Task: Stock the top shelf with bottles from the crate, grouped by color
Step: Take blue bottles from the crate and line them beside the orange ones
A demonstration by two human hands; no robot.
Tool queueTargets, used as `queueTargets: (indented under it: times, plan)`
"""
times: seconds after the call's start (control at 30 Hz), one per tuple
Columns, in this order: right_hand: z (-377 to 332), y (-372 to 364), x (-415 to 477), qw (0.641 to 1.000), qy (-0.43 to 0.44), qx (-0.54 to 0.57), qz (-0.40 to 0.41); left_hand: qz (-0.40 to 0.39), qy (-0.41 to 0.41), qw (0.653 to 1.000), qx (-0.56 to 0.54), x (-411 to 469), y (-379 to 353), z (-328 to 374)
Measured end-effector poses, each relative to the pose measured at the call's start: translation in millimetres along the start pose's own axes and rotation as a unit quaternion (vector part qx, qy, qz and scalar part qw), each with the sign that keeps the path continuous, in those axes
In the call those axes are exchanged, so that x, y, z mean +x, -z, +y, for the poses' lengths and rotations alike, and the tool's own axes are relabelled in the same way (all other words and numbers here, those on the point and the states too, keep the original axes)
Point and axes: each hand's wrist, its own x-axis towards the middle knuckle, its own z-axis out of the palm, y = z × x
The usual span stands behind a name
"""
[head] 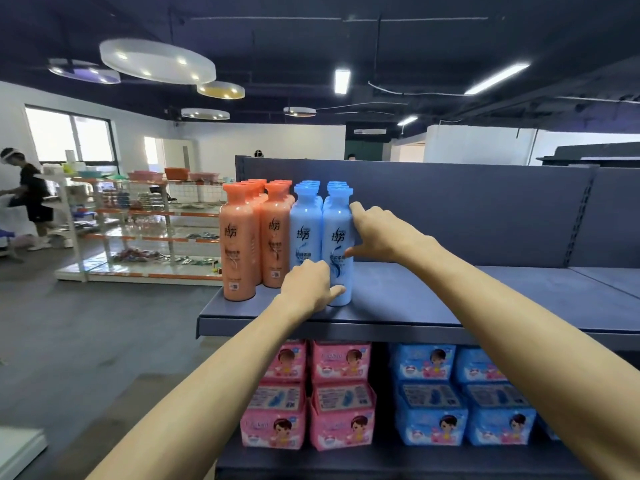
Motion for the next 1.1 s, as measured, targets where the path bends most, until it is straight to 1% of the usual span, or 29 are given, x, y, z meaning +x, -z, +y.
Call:
queueTargets:
  times: [0.13,0.47,0.7,0.8,0.93,1.03,1.1]
  plan:
    - [2,-3,3,1.000,-0.009,0.018,0.001,0.020,0.000,1.000,0.006,2,-7,2]
    - [4,-9,11,0.999,-0.023,0.025,-0.003,0.027,0.002,1.000,0.000,11,-14,3]
    - [-1,-8,4,1.000,-0.027,-0.006,0.003,0.027,-0.004,0.999,0.018,3,-9,6]
    - [3,-7,-4,0.999,-0.042,-0.015,-0.010,0.029,-0.008,0.999,0.030,-2,-7,7]
    - [12,-2,-14,0.997,-0.060,-0.034,-0.029,0.057,-0.019,0.997,0.055,-6,0,15]
    - [21,4,-22,0.997,-0.060,-0.046,-0.019,0.096,-0.044,0.990,0.095,-4,5,28]
    - [29,8,-29,0.997,-0.057,-0.052,-0.012,0.112,-0.056,0.987,0.098,-2,5,39]
